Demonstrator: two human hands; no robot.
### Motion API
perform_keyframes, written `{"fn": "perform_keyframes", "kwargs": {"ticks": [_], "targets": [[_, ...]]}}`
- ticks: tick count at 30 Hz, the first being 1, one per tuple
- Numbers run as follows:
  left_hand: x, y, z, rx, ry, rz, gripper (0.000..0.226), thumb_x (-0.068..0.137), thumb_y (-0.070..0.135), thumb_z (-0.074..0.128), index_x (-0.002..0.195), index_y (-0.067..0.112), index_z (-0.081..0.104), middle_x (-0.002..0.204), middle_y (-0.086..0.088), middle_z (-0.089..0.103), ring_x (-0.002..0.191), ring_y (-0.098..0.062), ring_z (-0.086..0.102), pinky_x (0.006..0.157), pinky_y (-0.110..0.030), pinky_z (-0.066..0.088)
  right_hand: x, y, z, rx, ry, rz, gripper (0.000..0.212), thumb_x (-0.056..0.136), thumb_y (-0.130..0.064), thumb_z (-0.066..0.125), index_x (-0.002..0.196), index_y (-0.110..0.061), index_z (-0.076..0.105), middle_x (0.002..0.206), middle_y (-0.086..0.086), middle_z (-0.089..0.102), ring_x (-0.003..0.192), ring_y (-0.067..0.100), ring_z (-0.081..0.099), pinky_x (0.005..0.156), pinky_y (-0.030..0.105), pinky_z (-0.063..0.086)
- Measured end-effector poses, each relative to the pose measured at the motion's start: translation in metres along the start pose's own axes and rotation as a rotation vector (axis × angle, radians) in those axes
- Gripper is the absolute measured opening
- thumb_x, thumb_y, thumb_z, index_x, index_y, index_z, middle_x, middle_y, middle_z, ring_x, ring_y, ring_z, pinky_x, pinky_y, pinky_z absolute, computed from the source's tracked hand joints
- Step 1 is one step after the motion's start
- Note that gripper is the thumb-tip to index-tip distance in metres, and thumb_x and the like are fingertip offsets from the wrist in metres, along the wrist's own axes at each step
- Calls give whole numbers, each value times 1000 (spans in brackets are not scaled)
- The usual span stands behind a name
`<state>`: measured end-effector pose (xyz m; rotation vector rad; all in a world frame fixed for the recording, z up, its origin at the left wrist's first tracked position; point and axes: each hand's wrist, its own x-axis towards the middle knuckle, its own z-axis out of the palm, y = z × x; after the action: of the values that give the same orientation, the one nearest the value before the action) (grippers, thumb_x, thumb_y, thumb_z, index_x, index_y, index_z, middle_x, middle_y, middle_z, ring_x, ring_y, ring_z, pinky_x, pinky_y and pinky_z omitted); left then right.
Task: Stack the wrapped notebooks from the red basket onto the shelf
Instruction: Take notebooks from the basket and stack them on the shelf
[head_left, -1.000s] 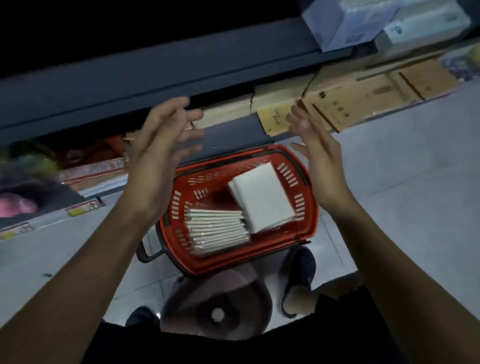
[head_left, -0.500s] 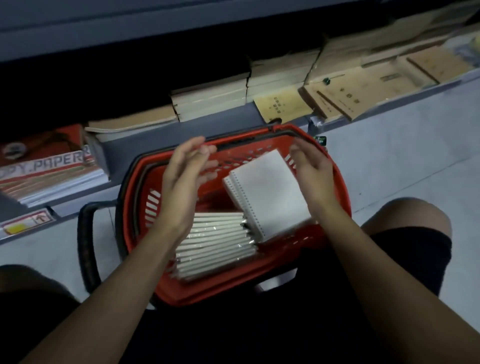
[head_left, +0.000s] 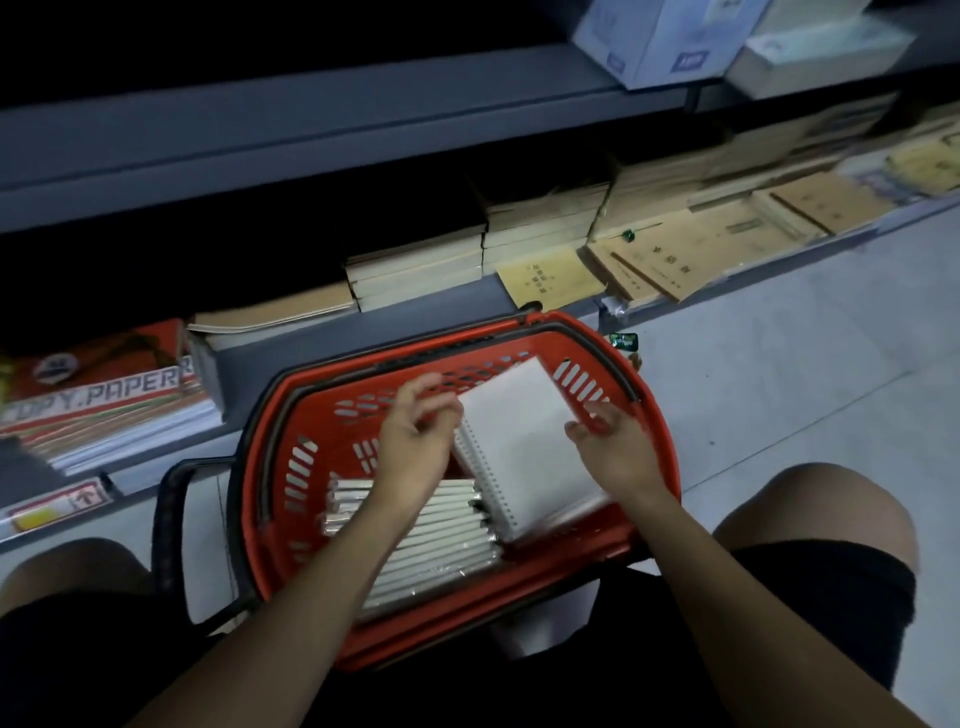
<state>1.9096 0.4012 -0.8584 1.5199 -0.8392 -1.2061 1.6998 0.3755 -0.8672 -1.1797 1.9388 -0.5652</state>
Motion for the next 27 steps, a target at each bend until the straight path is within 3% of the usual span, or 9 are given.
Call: {"fn": "perform_keyframes", "kwargs": {"ticks": [4,8,12,14,17,20,23,25,27], "targets": [[5,-29,13,170,-63,-118,29,93,6,64,120,16,61,123,-9,67,92,-19,67,71,-17,55,-3,18,9,-124,-58,36,44,85,-21,70,126,-7,64,125,11,67,121,29,61,102,32,46],[5,-52,21,587,-200,-189,33,90,19,64,121,10,58,104,-9,74,101,-28,70,85,-31,54,-4,29,18,-300,6,-11,44,81,-21,64,124,-13,63,125,16,63,120,34,56,104,42,47],[0,-56,34,1040,-266,-138,54,90,34,54,140,17,45,125,-11,67,125,-34,49,103,-36,39,-15,24,21,-404,57,-56,45,86,-13,58,131,-11,56,131,18,52,123,36,46,108,42,38],[-3,-58,42,1116,-266,-168,54,93,33,48,144,20,38,132,-11,62,129,-33,42,104,-40,30,-13,22,21,-332,78,-27,40,85,-15,62,124,-7,54,126,18,56,118,37,51,103,41,43],[-4,-56,50,1032,-213,-232,50,94,24,44,144,23,39,135,-10,60,130,-30,41,104,-39,25,-4,22,19,-204,4,30,39,89,-20,68,120,1,57,121,17,66,114,36,61,92,33,48],[-5,-58,48,874,-196,-312,53,91,18,44,144,29,40,135,-8,57,132,-29,40,106,-37,23,0,20,19,-138,-73,56,43,95,-21,64,129,4,56,127,16,64,124,34,58,96,30,43],[-8,-59,43,544,-132,-371,32,86,17,50,115,30,56,124,2,64,116,-20,56,109,-36,36,2,16,20,-56,-88,32,18,97,-17,60,110,-5,59,114,12,62,120,30,58,90,26,38],[-14,-47,45,294,-116,-364,22,90,9,52,106,24,55,105,4,66,91,-11,61,82,-23,50,-1,9,18,-8,-98,-22,5,97,-15,59,95,-13,56,96,5,58,100,22,54,83,23,34],[-19,-28,47,188,-108,-347,22,94,5,50,110,19,52,98,2,64,84,-11,60,64,-20,47,-10,-3,10,40,-76,-76,5,97,-15,58,101,-12,58,92,2,55,93,18,50,81,24,36]]}}
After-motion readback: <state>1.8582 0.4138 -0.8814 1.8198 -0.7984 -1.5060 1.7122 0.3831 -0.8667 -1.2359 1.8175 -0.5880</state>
